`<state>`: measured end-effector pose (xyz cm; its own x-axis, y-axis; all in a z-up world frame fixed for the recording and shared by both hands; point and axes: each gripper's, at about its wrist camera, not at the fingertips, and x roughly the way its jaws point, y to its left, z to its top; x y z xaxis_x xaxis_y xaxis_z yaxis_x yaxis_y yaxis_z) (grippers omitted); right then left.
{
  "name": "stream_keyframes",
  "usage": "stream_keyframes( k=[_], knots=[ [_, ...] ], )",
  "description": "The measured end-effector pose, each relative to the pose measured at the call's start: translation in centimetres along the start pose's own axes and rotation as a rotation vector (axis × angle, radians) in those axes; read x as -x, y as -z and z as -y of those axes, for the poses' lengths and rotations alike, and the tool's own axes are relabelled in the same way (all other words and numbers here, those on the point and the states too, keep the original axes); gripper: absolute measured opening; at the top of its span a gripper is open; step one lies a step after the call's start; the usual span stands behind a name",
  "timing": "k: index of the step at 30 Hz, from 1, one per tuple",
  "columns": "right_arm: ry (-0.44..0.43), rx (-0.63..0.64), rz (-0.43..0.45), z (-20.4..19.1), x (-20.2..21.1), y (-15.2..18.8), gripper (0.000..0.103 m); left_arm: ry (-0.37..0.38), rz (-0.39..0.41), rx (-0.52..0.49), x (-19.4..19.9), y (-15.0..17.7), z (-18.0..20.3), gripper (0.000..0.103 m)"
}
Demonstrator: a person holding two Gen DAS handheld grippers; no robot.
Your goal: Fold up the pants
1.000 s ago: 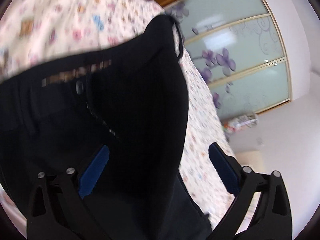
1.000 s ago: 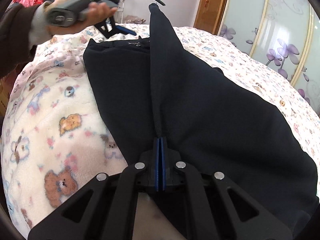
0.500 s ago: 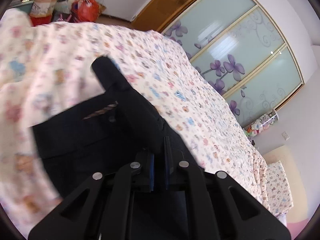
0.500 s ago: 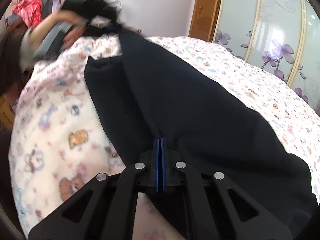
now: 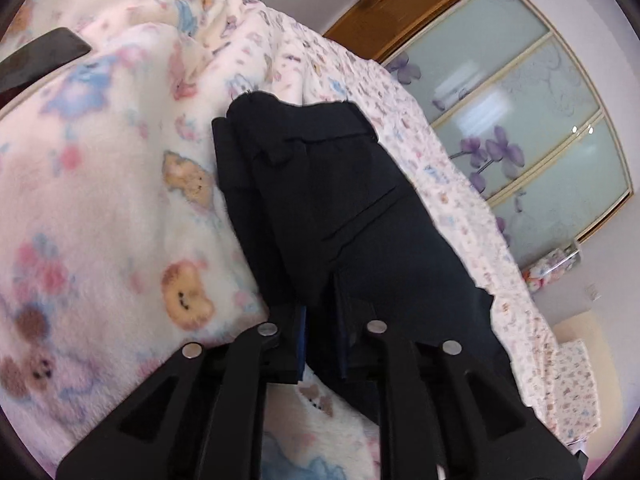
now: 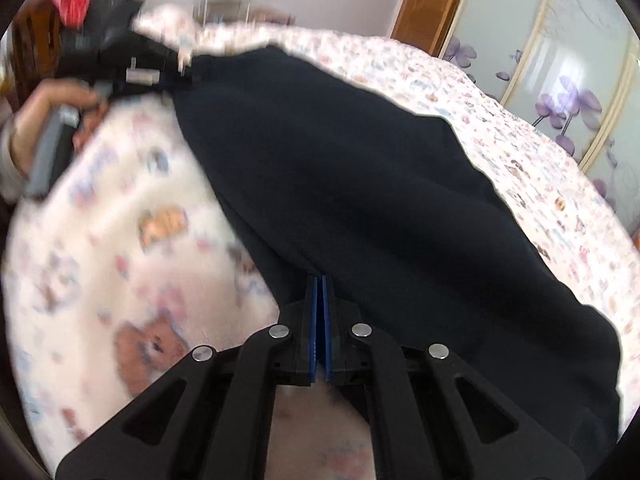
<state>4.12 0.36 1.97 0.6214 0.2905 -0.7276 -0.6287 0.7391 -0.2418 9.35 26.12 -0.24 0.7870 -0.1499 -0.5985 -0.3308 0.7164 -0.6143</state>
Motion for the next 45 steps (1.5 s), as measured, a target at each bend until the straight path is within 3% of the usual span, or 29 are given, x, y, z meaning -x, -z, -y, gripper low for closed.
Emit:
stream_keyframes(
  k=[1,3,4,5,6,8,11,14,16,17,20,22,24,29,40,41,42,43,45],
  knots=[
    [0.026,0.031,-0.009,-0.5,0.0,-0.1,0.004,-0.001,0.004,-0.013,0.2,0.1,0.3,0.016],
    [0.059,0.070,-0.026,-1.2,0.5,-0.1,0.008,0.025,-0.007,-0.024,0.7,0.2,0.4,0.036],
    [0.062,0.065,-0.034,-1.0,0.9,0.1,0.011,0.041,-0.005,-0.034,1.2,0.3,0.6,0.041],
    [0.059,0.049,-0.036,-0.6,1.3,0.3,0.021,0.038,0.007,-0.042,1.8,0.6,0.8,0.053],
    [0.049,0.003,-0.037,0.1,2.2,0.8,0.040,0.012,0.028,-0.044,2.6,0.9,1.1,0.073],
    [0.010,-0.117,-0.029,2.2,3.9,2.0,0.060,-0.013,0.110,-0.042,4.7,2.0,1.8,0.084],
    [-0.070,-0.409,0.031,7.3,7.8,5.5,0.057,0.022,0.194,-0.074,7.3,3.9,3.9,0.091],
    [-0.105,-0.900,0.135,14.6,13.2,13.0,0.052,0.072,0.217,-0.098,8.0,5.8,6.3,0.101],
    [-0.082,-1.157,0.184,18.2,15.8,18.0,0.047,0.103,0.215,-0.094,7.3,6.9,7.2,0.101],
    [-0.027,-1.297,0.206,20.1,17.9,21.5,0.043,0.100,0.212,-0.102,6.7,7.4,7.4,0.101],
    [0.105,-1.527,0.234,22.7,22.0,27.9,0.043,0.035,0.165,-0.159,3.8,8.6,7.9,0.101],
    [0.088,-1.635,0.279,23.3,23.3,30.4,0.043,-0.016,0.105,-0.174,2.1,8.5,7.8,0.101],
    [0.049,-1.715,0.307,23.5,23.4,31.9,0.043,-0.030,0.099,-0.181,1.7,8.7,7.7,0.101],
    [0.034,-1.825,0.241,23.4,21.1,32.8,0.043,-0.018,0.119,-0.193,2.2,9.4,7.5,0.101],
    [0.150,-1.985,0.289,24.2,20.9,35.6,0.042,-0.011,0.103,-0.190,2.3,9.4,7.5,0.101],
    [0.162,-1.999,0.301,24.3,20.8,35.8,0.032,-0.011,0.102,-0.189,2.3,9.5,7.5,0.101],
    [0.214,-1.991,0.286,24.6,20.8,36.0,0.009,-0.011,0.100,-0.189,2.3,9.4,7.5,0.101],
    [0.262,-1.963,0.263,24.8,21.1,35.9,0.005,-0.010,0.099,-0.188,2.2,9.4,7.5,0.101],
    [0.331,-1.848,0.248,25.8,22.0,34.5,0.004,-0.009,0.098,-0.188,2.2,9.4,7.5,0.101]
  ],
)
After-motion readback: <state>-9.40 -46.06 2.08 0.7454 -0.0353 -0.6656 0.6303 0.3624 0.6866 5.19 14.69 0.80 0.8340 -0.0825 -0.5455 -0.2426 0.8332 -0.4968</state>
